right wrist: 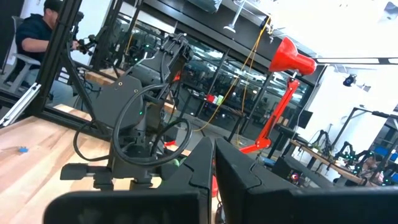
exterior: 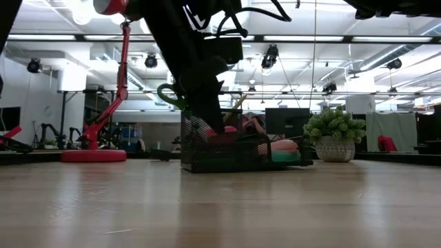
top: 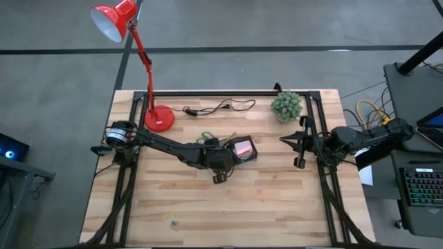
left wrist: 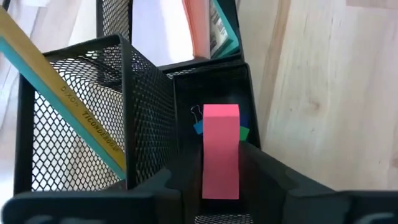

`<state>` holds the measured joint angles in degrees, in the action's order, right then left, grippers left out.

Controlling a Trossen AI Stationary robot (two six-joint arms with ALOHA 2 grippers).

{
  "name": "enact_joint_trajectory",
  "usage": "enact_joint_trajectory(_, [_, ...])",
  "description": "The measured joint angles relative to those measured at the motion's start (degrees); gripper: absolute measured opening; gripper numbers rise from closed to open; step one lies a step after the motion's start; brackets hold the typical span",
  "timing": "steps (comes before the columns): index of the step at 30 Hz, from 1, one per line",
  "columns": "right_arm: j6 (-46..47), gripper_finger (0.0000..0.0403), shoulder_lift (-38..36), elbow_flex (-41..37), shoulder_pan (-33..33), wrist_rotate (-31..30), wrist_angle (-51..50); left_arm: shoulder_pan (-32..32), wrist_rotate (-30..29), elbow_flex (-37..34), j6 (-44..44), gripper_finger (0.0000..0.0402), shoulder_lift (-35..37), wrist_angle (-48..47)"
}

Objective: Pick and place office supplies into organizer
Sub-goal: Put the pink eraser into the black desk organizer, then put the blue binder clip into the black desk organizer

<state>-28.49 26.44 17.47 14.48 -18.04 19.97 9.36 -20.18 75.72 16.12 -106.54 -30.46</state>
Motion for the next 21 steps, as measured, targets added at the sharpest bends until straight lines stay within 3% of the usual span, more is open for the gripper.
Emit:
enact_joint_trajectory(6, [0.01,0.0008,-0.01,0.00,0.00,0.00,0.00,0.00,0.16,0.00,0.06,0.0112,-0.02,0.01])
enact_joint_trajectory(14, [0.02,0.0008,-0.02,0.00,0.00,0.00,0.00,0.00,1.16,0.25,0.13,0.0113,-0.04,-0.49])
enact_joint_trajectory(21, [0.02,0.0008,-0.02,0.00,0.00,0.00,-0.04,2.22,16.52,2.33,2.91,0.0114,2.35,-0.57])
